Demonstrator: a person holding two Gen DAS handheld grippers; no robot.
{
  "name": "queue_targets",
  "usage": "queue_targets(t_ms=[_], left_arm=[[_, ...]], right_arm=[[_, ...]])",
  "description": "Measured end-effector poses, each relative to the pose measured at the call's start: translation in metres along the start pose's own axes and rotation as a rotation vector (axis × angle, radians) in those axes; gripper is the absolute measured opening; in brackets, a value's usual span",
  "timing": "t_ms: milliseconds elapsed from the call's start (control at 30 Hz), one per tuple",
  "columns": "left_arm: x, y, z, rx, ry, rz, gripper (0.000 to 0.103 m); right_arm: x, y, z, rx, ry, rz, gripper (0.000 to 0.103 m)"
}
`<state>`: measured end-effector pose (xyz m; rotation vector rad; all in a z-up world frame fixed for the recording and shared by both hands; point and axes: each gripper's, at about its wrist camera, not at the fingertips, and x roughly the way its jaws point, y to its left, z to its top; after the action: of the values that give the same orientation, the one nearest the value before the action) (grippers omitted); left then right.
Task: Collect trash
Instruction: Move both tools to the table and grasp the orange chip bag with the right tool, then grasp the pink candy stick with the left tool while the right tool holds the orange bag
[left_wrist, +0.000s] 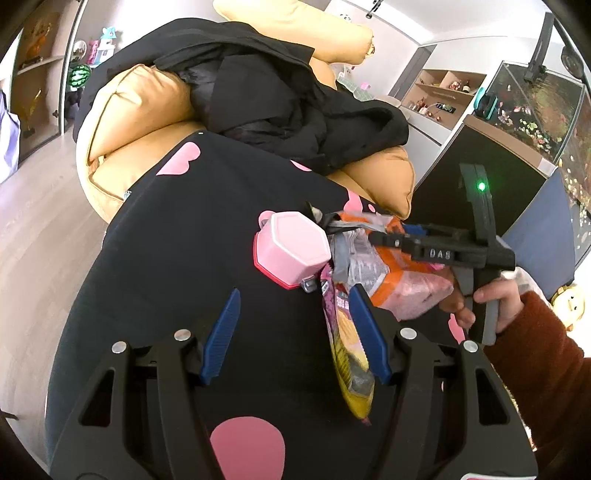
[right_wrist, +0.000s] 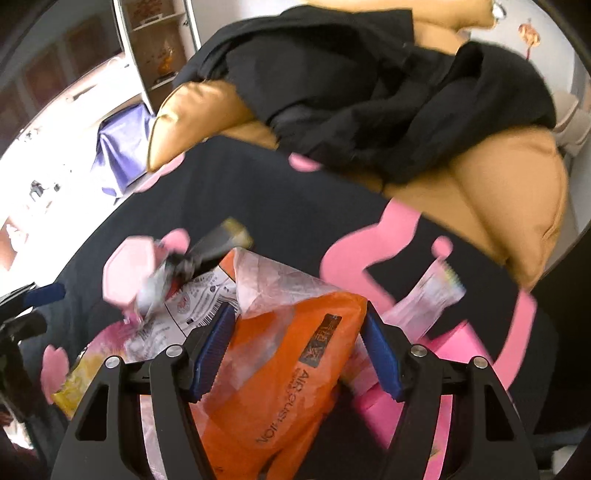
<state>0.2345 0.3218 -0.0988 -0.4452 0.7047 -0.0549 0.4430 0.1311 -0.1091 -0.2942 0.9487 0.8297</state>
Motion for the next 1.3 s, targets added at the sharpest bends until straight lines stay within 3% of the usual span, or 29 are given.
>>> queue_targets(t_ms=[33, 67, 200, 367, 533, 667, 867, 1067, 1200, 1300], left_arm=[[0.0, 0.0, -0.001, 0.0, 0.002, 0.001, 0.058], [0.001, 0.0, -0.001, -0.001, 0.004, 0.003, 0.058], [-0.002, -0.003, -0.002, -0.003, -0.002, 0.006, 0.058], [-0.005, -0.011, -0.006, 0.006, -0.001, 0.002, 0.058], [-0.004, -0.027, -0.003, 0.031, -0.009, -0.02, 0.058], [0.007, -0.054, 0.005, 0.087, -0.018, -0.071, 0.058], [0.041, -0.1, 0.02, 0.228, -0.02, -0.142, 0.058], [0.104, -0.139, 0.052, 0.35, 0.073, -0.167, 0.038], [0.148, -0.154, 0.061, 0.404, 0.169, -0.134, 0.038], [0.178, -0.165, 0.062, 0.46, 0.22, -0.064, 0.038]], right_arm=[[0.0, 0.004, -0.004, -0.008, 0.007, 0.008, 0.052], [0.001, 0.009, -0.008, -0.025, 0.017, 0.015, 0.039], [-0.021, 0.026, -0.019, -0.042, -0.022, -0.012, 0.02], [-0.073, 0.032, -0.035, 0.012, -0.118, -0.018, 0.018], [-0.124, 0.026, -0.07, 0.064, -0.158, -0.067, 0.018], [-0.142, 0.018, -0.111, 0.072, -0.159, -0.159, 0.018], [-0.151, -0.008, -0.165, 0.203, -0.182, -0.182, 0.018], [-0.146, -0.019, -0.198, 0.256, -0.192, -0.18, 0.018], [-0.14, -0.03, -0.212, 0.321, -0.19, -0.142, 0.018], [-0.133, -0.036, -0.218, 0.353, -0.18, -0.129, 0.018]])
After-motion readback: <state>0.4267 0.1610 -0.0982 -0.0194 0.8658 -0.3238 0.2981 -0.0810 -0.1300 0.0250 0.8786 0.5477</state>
